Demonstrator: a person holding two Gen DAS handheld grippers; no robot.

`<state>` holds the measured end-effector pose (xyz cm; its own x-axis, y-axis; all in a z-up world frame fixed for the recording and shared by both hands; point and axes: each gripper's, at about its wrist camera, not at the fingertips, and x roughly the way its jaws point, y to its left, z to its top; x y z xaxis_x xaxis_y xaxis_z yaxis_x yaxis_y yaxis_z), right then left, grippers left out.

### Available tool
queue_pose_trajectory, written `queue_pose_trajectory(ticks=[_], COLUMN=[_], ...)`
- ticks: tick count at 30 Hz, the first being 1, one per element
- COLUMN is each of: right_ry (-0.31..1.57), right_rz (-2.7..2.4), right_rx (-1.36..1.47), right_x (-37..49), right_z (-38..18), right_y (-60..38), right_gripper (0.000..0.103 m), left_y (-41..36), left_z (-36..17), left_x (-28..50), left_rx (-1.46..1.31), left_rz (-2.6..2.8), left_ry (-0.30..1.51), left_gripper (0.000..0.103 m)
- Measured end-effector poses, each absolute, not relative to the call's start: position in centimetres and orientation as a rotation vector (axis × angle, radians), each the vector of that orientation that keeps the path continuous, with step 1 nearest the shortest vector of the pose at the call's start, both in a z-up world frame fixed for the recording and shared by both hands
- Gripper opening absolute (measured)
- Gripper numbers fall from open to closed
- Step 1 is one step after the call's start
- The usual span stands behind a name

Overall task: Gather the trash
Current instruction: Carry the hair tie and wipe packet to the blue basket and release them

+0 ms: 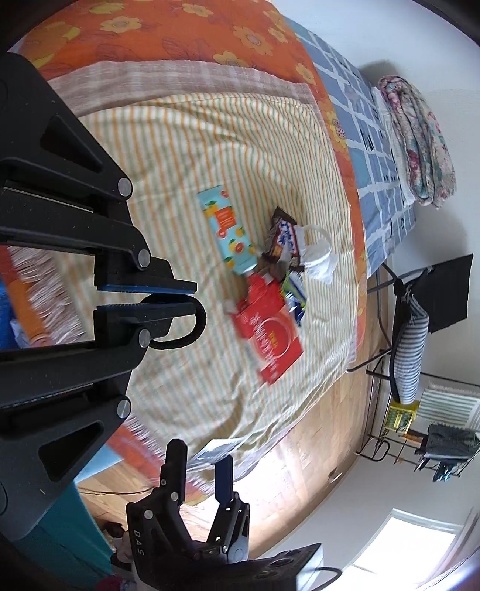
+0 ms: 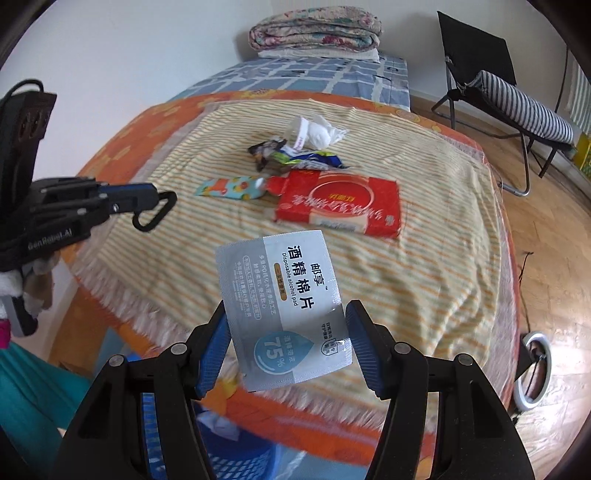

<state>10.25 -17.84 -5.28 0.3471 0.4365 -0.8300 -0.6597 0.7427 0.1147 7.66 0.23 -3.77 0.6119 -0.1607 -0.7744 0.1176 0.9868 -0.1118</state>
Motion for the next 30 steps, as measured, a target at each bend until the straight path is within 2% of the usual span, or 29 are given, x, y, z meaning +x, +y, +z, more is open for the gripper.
queue_pose_trajectory(ticks=[11, 30], right_ry=[0.983, 1.043], right_rz=[0.747, 0.75], right_rx=[-0.289, -0.289], right_x=[3.5, -2.4], right_z=[-6.6, -9.9], right_y=[-18.0, -19.8], right_gripper=[0.061, 0.061], left_y=[-2.2, -4.7], left_z=[-4.1, -9.0], left_x=[0.6, -6.6], left_rx=[-0.016, 0.03], left_rz=[-0.185, -0.209], left_ry=[0.899, 0.992], left_gripper=[0.002, 0.002])
